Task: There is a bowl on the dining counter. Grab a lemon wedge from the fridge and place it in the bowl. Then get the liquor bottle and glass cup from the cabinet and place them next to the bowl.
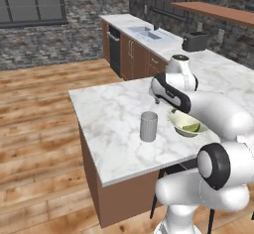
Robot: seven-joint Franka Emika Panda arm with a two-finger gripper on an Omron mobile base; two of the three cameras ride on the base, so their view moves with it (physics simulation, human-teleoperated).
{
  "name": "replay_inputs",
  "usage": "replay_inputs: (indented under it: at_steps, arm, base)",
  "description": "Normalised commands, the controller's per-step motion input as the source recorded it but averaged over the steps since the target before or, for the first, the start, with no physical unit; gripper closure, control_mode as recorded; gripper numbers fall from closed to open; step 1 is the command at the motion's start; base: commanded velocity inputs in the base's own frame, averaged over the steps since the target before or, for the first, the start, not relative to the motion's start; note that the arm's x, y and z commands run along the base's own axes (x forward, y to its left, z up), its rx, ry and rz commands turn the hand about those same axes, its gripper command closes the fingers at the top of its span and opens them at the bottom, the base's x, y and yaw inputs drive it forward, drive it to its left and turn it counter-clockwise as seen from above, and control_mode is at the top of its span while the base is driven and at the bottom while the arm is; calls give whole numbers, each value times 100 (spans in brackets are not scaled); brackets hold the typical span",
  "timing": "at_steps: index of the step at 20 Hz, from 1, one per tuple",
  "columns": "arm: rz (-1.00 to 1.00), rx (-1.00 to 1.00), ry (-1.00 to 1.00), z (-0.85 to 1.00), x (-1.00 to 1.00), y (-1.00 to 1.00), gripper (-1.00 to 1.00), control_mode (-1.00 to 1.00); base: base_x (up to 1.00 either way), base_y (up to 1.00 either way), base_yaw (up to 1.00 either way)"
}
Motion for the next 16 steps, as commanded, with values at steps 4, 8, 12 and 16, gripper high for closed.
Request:
replay_inputs:
  at_steps: [4,8,12,16]
  arm:
    - [0,0,-1,82,-35,0,-100,-100]
    - [0,0,-4,52,-59,0,-100,-100]
    - [0,0,-22,29,-89,-2,-100,-100]
    - [0,0,-30,24,-100,-5,-100,-100]
  base:
    - [0,0,0]
    - [0,0,0]
    - [0,0,0]
    - [0,0,0]
